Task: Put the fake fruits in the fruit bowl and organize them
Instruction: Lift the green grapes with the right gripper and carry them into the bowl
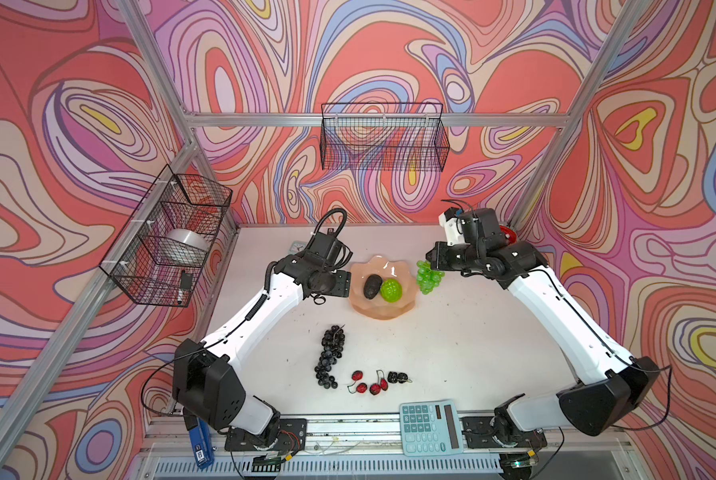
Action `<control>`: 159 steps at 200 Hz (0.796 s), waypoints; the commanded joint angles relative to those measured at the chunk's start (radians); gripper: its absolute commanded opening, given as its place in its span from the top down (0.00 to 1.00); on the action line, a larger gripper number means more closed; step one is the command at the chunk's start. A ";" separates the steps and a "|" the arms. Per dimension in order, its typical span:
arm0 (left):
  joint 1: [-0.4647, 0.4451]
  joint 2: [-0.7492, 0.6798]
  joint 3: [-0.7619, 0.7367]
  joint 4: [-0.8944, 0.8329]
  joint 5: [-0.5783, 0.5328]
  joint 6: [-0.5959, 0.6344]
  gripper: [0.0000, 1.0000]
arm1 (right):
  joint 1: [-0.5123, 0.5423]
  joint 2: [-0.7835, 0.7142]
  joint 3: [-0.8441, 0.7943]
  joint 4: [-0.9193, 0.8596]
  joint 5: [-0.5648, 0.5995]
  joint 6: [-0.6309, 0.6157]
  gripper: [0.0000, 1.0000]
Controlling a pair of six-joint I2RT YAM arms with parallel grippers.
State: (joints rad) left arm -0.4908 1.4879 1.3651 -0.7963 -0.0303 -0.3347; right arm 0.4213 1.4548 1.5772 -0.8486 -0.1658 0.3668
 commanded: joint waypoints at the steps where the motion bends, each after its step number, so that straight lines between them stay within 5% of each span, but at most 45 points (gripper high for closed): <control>1: 0.004 -0.030 -0.022 -0.005 -0.029 -0.018 0.25 | 0.042 0.039 0.061 0.066 -0.010 -0.001 1.00; 159: 0.004 -0.122 -0.079 0.008 -0.065 -0.012 0.25 | 0.181 0.228 0.023 0.337 -0.102 0.164 1.00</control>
State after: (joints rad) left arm -0.4908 1.3880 1.2991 -0.7879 -0.0799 -0.3416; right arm 0.5823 1.6703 1.6245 -0.5858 -0.2409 0.4946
